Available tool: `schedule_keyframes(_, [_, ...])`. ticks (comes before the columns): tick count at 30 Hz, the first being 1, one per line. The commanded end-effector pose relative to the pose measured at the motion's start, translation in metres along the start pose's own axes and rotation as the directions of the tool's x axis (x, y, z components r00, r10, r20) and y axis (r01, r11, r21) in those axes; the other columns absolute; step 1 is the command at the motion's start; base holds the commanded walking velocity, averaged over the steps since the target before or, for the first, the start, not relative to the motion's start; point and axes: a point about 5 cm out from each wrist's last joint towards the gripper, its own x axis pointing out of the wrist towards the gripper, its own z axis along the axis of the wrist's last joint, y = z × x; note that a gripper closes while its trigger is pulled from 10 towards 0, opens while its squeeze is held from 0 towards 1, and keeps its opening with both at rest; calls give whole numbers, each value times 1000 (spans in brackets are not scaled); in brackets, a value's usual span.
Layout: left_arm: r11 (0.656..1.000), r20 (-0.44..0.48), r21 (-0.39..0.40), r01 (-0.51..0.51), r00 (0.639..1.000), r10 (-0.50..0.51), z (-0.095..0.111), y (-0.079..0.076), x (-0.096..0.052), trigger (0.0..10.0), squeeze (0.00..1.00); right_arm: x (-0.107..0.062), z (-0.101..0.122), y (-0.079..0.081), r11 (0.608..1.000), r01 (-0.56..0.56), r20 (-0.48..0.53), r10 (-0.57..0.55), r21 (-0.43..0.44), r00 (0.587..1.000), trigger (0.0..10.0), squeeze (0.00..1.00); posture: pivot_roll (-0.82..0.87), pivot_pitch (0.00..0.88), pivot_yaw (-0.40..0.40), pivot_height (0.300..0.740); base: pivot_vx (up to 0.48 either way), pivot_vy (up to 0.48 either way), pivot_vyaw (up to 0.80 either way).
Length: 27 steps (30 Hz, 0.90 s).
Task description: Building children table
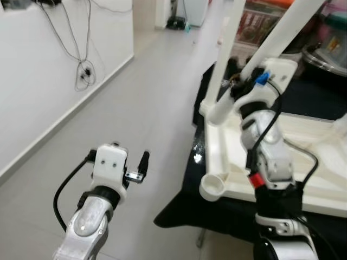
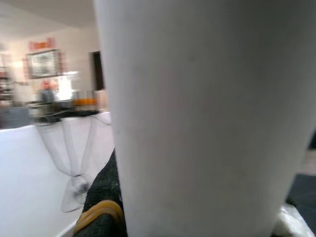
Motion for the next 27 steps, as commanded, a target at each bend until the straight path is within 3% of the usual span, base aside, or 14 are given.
schedule_keyframes(1, [998, -32, -20, 66, 997, -66, -4, -7, -5, 10000, 0, 2, 0, -9, 998, -43, -26, 44, 45, 999, 10000, 0, 114, 88, -116, 740, 0, 0, 0])
schedule_keyframes(6, [972, -80, -85, 217, 971, -224, -13, -21, -22, 10000, 0, 8, -1, -23, 963, -248, -110, 259, 103, 960, 10000, 0, 110, 107, -122, 740, 0, 0, 0])
schedule_keyframes(8, [939, -108, -132, 318, 937, -332, -17, -35, -36, 10000, 0, 4, -4, -37, 909, -395, -181, 414, 129, 892, 10000, 0, 112, 116, -124, 740, 0, 0, 0])
schedule_keyframes(11, [894, -118, -209, 395, 898, -424, -18, -50, -51, 10000, 0, -9, -11, -46, 782, -595, -277, 623, 185, 732, 10000, 0, 113, 135, -126, 740, 0, 0, 0])
schedule_keyframes(14, [885, -119, -229, 406, 890, -440, -18, -53, -54, 10000, 0, -14, -12, -46, 733, -648, -281, 679, 206, 678, 10000, 0, 117, 137, -127, 740, 0, 0, 0])
schedule_keyframes(16, [871, -124, -257, 418, 880, -459, -18, -59, -60, 10000, 0, -20, -13, -45, 644, -726, -251, 764, 243, 594, 10000, 0, 139, 134, -132, 740, 0, 0, 0])
schedule_keyframes(19, [871, -124, -257, 418, 880, -459, -18, -59, -60, 10000, 0, -20, -13, -45, 644, -726, -251, 764, 243, 594, 10000, 0, 139, 134, -132, 740, 0, 0, 0])
schedule_keyframes(20, [864, -127, -268, 426, 873, -470, -18, -61, -64, 10000, 0, -21, -13, -45, 598, -757, -226, 801, 262, 554, 10000, 0, 151, 134, -129, 740, 0, 0, 0])
schedule_keyframes(21, [864, -127, -268, 426, 873, -470, -18, -61, -64, 10000, 0, -21, -13, -45, 598, -757, -226, 801, 262, 554, 10000, 0, 151, 134, -129, 740, 0, 0, 0])
schedule_keyframes(22, [860, -135, -273, 430, 869, -477, -18, -62, -68, 10000, 0, -21, -12, -43, 544, -789, -189, 839, 286, 511, 10000, 0, 160, 136, -121, 740, 0, 0, 0])
schedule_keyframes(23, [860, -135, -273, 430, 869, -477, -18, -62, -68, 10000, 0, -21, -12, -43, 544, -789, -189, 839, 286, 511, 10000, 0, 160, 136, -121, 740, 0, 0, 0])
schedule_keyframes(25, [861, -151, -274, 429, 864, -479, -19, -60, -74, 10000, 0, -22, -10, -37, 449, -836, -138, 893, 315, 428, 10000, 0, 168, 142, -111, 740, 0, 0, 0])
schedule_keyframes(26, [861, -151, -274, 429, 864, -479, -19, -60, -74, 10000, 0, -22, -10, -37, 449, -836, -138, 893, 315, 428, 10000, 0, 168, 142, -111, 740, 0, 0, 0])
schedule_keyframes(27, [863, -159, -272, 425, 865, -476, -20, -58, -76, 10000, 0, -23, -9, -34, 413, -852, -124, 910, 321, 395, 10000, 0, 168, 142, -111, 740, 0, 0, 0])
